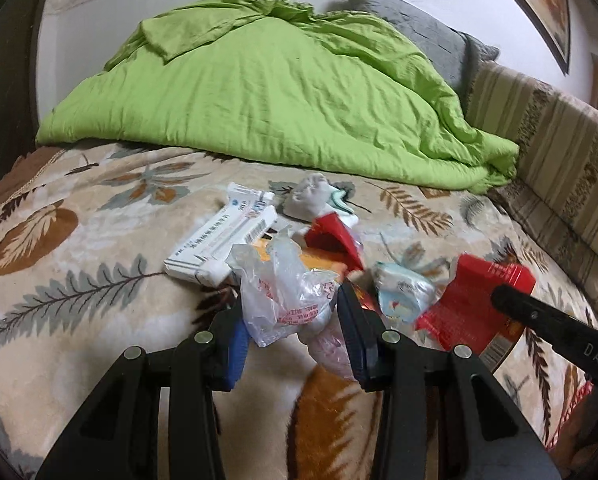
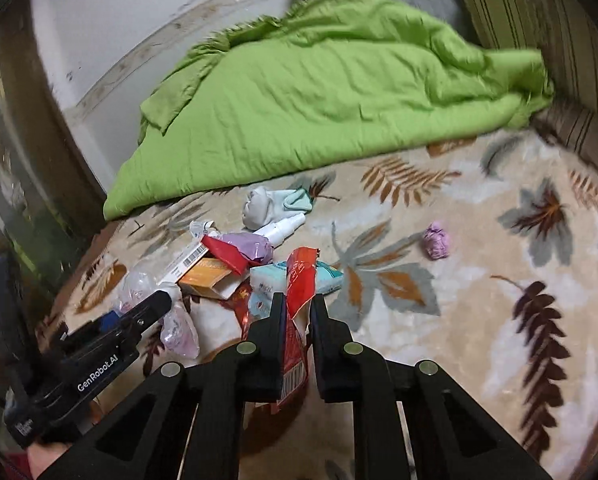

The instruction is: Collect trash

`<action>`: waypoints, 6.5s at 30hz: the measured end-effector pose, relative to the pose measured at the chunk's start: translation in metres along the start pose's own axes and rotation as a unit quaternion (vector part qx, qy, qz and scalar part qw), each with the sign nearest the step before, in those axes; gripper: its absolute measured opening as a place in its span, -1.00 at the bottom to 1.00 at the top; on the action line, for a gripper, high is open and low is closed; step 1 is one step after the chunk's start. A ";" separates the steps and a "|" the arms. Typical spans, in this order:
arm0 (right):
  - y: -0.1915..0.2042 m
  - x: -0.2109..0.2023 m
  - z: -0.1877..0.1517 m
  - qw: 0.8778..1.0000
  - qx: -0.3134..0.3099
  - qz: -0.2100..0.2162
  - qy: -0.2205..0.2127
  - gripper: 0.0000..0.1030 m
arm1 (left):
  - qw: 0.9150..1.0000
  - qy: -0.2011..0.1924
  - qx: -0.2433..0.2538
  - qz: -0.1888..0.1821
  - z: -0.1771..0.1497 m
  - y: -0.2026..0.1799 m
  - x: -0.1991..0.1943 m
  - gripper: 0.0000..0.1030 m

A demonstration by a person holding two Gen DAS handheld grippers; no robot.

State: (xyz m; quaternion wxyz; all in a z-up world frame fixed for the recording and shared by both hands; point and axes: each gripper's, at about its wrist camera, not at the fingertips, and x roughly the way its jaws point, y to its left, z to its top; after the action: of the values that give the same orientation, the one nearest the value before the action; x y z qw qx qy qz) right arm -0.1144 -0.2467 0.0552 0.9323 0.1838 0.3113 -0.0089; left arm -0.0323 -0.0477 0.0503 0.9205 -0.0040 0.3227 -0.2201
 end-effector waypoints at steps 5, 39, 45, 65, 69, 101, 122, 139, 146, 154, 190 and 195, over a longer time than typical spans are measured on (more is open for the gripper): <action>0.003 -0.019 -0.010 1.000 0.008 0.017 -0.007 -0.76 | 1.000 -0.005 0.011 -0.009 -0.009 -0.007 -0.024 -0.22; -0.011 -0.071 -0.042 0.999 0.011 0.036 -0.023 -0.76 | 0.994 -0.004 0.097 0.048 -0.053 -0.039 -0.052 -0.22; -0.014 -0.071 -0.042 0.999 0.012 0.036 -0.022 -0.76 | 0.993 -0.006 0.103 0.049 -0.055 -0.043 -0.053 -0.21; -0.015 -0.071 -0.042 0.999 0.011 0.037 -0.021 -0.76 | 0.993 -0.006 0.106 0.048 -0.055 -0.044 -0.054 -0.21; -0.015 -0.071 -0.042 0.999 0.011 0.036 -0.022 -0.76 | 0.993 -0.006 0.105 0.048 -0.055 -0.044 -0.054 -0.21; -0.014 -0.072 -0.042 0.999 0.012 0.037 -0.021 -0.76 | 0.995 -0.001 0.092 0.023 -0.056 -0.051 -0.054 -0.21; -0.014 -0.073 -0.042 0.999 0.012 0.035 -0.022 -0.76 | 0.995 -0.001 0.093 0.024 -0.056 -0.053 -0.054 -0.21; -0.047 -0.130 -0.048 0.997 0.053 0.021 -0.052 -0.76 | 0.993 0.013 0.115 -0.032 -0.057 -0.071 -0.062 -0.21; -0.111 -0.227 -0.065 0.990 0.085 -0.064 -0.095 -0.76 | 0.975 0.026 0.176 -0.134 -0.053 -0.141 -0.085 -0.21; -0.201 -0.318 -0.104 0.963 0.139 -0.210 -0.099 -0.76 | 0.925 0.091 0.220 -0.297 -0.062 -0.269 -0.096 -0.20; -0.088 -0.161 -0.027 0.993 0.051 -0.105 -0.015 0.42 | 0.981 0.111 0.100 -0.123 -0.026 -0.098 -0.057 0.38; -0.083 -0.115 -0.020 0.992 0.083 -0.090 0.017 0.29 | 0.985 0.116 0.080 -0.097 0.008 -0.063 -0.020 0.38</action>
State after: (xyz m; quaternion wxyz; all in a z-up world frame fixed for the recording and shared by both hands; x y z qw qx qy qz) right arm -0.2293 -0.3284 0.0799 0.9038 0.2323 0.3402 -0.1157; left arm -0.0667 -0.0978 0.0774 0.8483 0.0637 0.4072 -0.3324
